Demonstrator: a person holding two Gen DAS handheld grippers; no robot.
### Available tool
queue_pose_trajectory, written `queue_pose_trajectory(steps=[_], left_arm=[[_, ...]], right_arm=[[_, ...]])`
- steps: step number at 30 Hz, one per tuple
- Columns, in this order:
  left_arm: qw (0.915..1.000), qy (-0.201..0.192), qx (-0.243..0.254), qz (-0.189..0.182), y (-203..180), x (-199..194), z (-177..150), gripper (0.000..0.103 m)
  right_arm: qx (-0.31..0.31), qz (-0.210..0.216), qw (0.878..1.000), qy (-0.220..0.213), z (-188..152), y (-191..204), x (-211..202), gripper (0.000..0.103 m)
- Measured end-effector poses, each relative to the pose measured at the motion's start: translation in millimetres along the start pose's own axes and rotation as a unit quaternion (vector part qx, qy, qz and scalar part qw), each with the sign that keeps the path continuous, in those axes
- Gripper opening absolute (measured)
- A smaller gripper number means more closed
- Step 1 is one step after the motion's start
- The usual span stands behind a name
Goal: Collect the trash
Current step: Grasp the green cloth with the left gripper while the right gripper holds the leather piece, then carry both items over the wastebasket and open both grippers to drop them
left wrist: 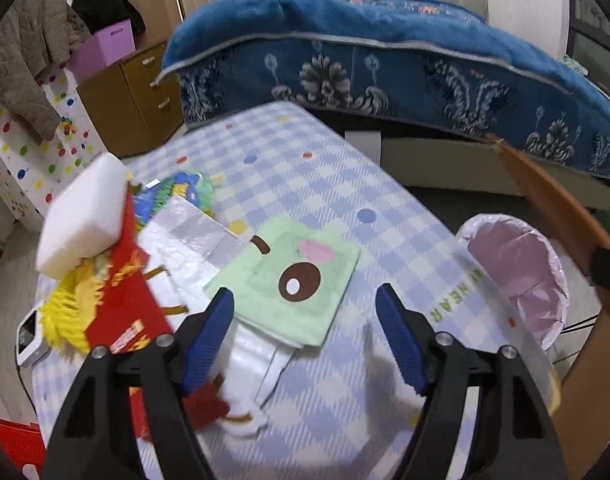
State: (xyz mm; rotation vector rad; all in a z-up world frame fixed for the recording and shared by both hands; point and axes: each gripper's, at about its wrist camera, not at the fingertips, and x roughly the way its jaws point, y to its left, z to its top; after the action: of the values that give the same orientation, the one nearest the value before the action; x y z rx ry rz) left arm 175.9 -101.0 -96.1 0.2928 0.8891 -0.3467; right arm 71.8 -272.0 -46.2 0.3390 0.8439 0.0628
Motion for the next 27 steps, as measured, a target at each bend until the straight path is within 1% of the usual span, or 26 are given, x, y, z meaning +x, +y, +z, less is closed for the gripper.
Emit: queue_pose_trajectory(steps=[3,5,6,7,10,11,13,14,16,18,19,22,25,27], left_arm=[[0.9998,0.018,-0.005,-0.005,4,14,-1,0.071],[0.9997,0.021,-0.012,-0.01,8,18,-2,0.068],[0.9996,0.018,-0.014,-0.014,9,18,-3,0.065],[0.9996,0.016,-0.017,-0.015,11,18,-3,0.057],[0.9993,0.017,-0.028,-0.019,16,16,-1,0.05],[0.9991,0.015,-0.033,-0.02,18,14,-1,0.046],[0.9988,0.007,-0.042,-0.026,21,6,1,0.033],[0.9984,0.0,-0.048,-0.029,22,0,1,0.031],[0.9971,-0.019,-0.058,-0.045,24,-18,1,0.025],[0.995,-0.036,-0.065,-0.067,23,-38,-1,0.024],[0.993,-0.046,-0.068,-0.086,21,-52,-4,0.024],[0.9895,-0.059,-0.068,-0.113,12,-75,-10,0.024],[0.9877,-0.065,-0.061,-0.129,-3,-91,-18,0.024],[0.9877,-0.068,-0.052,-0.131,-16,-97,-23,0.024]], right_arm=[[0.003,-0.002,1.0,0.002,1,-4,2,0.032],[0.003,-0.003,1.0,0.002,1,-5,3,0.032],[0.003,-0.004,1.0,0.002,1,-5,4,0.032],[0.003,-0.004,1.0,0.003,1,-6,3,0.032],[0.004,-0.003,1.0,0.001,0,-5,1,0.032],[0.004,-0.003,1.0,0.0,0,-5,0,0.032],[0.004,-0.003,1.0,-0.003,-1,-5,-3,0.032],[0.003,-0.004,1.0,-0.006,-1,-4,-6,0.032],[0.001,-0.005,1.0,-0.012,-2,-4,-11,0.032],[0.001,-0.006,1.0,-0.019,-3,-4,-18,0.032],[0.0,-0.006,1.0,-0.021,-4,-4,-20,0.032],[0.001,-0.006,1.0,-0.026,-8,-5,-29,0.032],[0.004,-0.008,1.0,-0.027,-14,-9,-35,0.032],[0.009,-0.012,1.0,-0.027,-21,-14,-40,0.032]])
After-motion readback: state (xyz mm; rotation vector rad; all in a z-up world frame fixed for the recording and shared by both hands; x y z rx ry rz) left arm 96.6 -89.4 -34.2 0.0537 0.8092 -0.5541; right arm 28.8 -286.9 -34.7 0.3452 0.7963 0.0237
